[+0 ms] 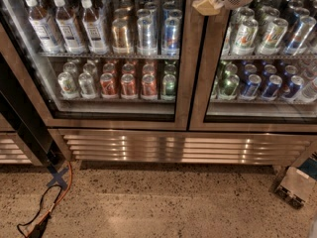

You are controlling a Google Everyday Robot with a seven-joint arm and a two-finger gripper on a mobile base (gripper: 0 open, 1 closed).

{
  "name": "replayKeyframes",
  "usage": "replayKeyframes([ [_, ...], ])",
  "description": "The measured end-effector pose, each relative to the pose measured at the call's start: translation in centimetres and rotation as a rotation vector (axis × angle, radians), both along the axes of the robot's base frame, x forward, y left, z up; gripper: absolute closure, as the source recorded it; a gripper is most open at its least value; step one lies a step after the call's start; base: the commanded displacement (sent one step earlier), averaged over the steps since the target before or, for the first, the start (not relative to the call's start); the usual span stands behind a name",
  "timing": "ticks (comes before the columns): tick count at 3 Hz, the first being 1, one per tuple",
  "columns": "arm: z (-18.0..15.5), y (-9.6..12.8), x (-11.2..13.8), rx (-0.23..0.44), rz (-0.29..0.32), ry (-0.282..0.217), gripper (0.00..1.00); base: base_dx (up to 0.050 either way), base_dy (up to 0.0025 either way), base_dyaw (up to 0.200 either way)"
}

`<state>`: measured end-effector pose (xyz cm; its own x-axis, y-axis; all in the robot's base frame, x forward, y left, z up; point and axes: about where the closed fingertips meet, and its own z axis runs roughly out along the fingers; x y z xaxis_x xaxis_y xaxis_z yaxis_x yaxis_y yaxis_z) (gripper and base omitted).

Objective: Open left fridge door

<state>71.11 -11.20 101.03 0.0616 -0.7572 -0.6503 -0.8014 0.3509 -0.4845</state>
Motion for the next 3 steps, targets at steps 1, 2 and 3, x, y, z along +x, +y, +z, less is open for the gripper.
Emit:
replayKeyframes([
  [1, 0.54, 0.09, 0.37, 0.03, 0.012, -0.012, 1.0, 0.0, 0.0, 0.0],
  [2, 0.54, 0.09, 0.37, 0.031, 0.013, -0.012, 1.0, 0.0, 0.0, 0.0],
  [3, 0.29, 0.14, 0.08, 0.061, 0.017, -0.008, 1.0, 0.0, 0.0, 0.0],
])
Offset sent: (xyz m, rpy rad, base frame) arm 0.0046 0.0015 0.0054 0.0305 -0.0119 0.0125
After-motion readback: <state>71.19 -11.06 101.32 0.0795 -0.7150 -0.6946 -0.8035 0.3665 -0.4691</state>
